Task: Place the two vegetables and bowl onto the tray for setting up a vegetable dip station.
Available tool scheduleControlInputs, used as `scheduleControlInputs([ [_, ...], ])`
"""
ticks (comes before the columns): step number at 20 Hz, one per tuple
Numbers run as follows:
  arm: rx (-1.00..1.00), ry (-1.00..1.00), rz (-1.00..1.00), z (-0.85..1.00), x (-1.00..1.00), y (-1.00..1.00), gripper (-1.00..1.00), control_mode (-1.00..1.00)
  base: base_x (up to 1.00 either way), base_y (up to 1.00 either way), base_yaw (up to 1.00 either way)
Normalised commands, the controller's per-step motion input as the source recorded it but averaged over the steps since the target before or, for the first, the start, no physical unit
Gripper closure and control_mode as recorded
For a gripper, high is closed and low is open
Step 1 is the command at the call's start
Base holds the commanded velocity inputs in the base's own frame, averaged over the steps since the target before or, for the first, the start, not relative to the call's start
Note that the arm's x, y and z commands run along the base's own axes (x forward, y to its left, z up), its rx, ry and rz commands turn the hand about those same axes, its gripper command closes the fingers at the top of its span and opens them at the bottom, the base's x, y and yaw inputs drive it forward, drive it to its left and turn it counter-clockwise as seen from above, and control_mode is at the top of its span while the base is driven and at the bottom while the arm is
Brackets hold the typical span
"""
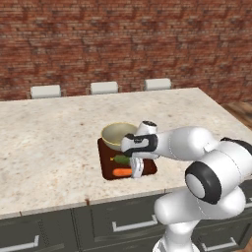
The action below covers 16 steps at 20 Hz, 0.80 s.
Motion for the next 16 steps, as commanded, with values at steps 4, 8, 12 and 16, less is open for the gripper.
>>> scheduleControlInputs([
  [4,0.00,0.13,-0.09,0.23,-0.33,0.00,-1.00,-1.00,0.00,0.00,0.00],
  [8,0.00,0.19,-0.16,0.35,-0.33,0.00,-1.00,-1.00,0.00,0.00,0.00],
  [12,0.00,0.12,-0.20,0.41,-0.32,0.00,-1.00,-1.00,0.00,0.00,0.00],
  [16,0.00,0.08,-0.22,0.38,-0.37,0.00,-1.00,-1.00,0.00,0.00,0.00],
])
